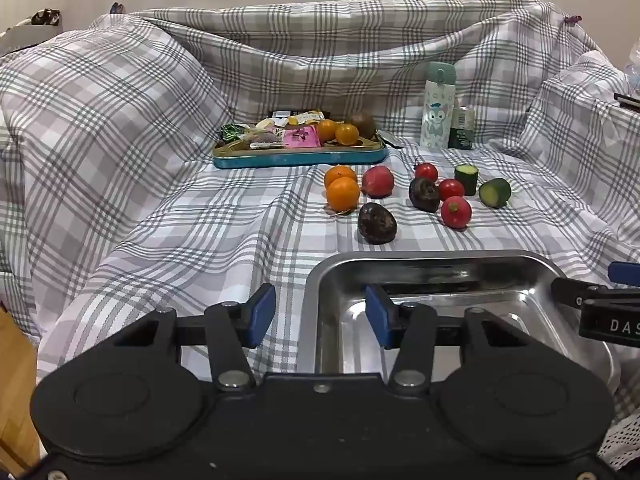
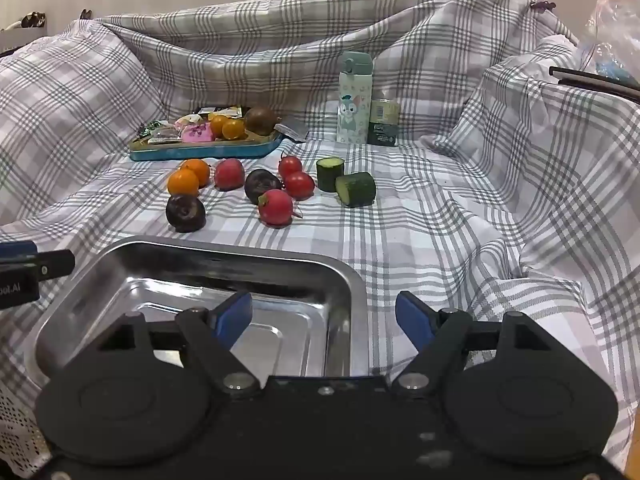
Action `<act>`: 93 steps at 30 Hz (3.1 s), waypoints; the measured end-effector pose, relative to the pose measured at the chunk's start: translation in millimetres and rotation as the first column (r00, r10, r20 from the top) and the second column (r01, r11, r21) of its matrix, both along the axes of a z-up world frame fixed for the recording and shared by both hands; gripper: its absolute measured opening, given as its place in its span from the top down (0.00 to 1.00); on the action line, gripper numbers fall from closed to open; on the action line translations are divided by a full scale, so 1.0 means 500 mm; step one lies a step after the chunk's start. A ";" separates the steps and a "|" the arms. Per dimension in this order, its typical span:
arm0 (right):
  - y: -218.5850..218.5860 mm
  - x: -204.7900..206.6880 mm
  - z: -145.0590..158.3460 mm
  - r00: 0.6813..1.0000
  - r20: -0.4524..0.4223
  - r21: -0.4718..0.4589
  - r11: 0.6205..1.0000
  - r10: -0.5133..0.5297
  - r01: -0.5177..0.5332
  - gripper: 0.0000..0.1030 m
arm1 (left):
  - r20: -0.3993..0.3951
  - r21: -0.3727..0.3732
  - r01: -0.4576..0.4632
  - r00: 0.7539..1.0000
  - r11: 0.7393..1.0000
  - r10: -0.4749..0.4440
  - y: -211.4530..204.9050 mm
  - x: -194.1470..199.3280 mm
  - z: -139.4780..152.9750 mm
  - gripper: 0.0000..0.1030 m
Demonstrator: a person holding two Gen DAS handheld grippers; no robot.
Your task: Organize fruits
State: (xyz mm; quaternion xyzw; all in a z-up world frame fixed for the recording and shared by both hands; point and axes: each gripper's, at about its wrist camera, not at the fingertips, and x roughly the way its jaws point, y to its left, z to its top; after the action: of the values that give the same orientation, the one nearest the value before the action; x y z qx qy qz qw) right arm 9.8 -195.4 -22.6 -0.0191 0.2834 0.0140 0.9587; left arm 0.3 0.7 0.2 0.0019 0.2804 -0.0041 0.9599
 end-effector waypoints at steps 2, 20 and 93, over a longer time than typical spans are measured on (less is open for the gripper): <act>0.004 0.000 0.001 1.000 -0.001 0.013 1.000 0.002 -0.002 0.22 | 0.000 0.001 -0.003 1.000 1.000 0.003 0.002 -0.001 0.000 0.46; 0.005 -0.002 0.002 1.000 0.008 0.002 1.000 0.005 -0.005 0.21 | -0.022 0.021 0.007 1.000 1.000 -0.006 -0.009 0.004 -0.010 0.46; 0.012 -0.005 0.002 1.000 0.010 -0.004 1.000 0.007 -0.007 0.21 | -0.026 0.036 0.010 1.000 0.999 -0.009 -0.009 0.004 -0.012 0.46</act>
State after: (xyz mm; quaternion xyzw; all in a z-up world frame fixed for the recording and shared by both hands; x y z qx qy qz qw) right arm 7.5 -189.5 -21.6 -0.0222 0.2785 0.0165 0.9601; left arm 2.2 -3.6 -6.0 0.0206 0.2929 -0.0035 0.9559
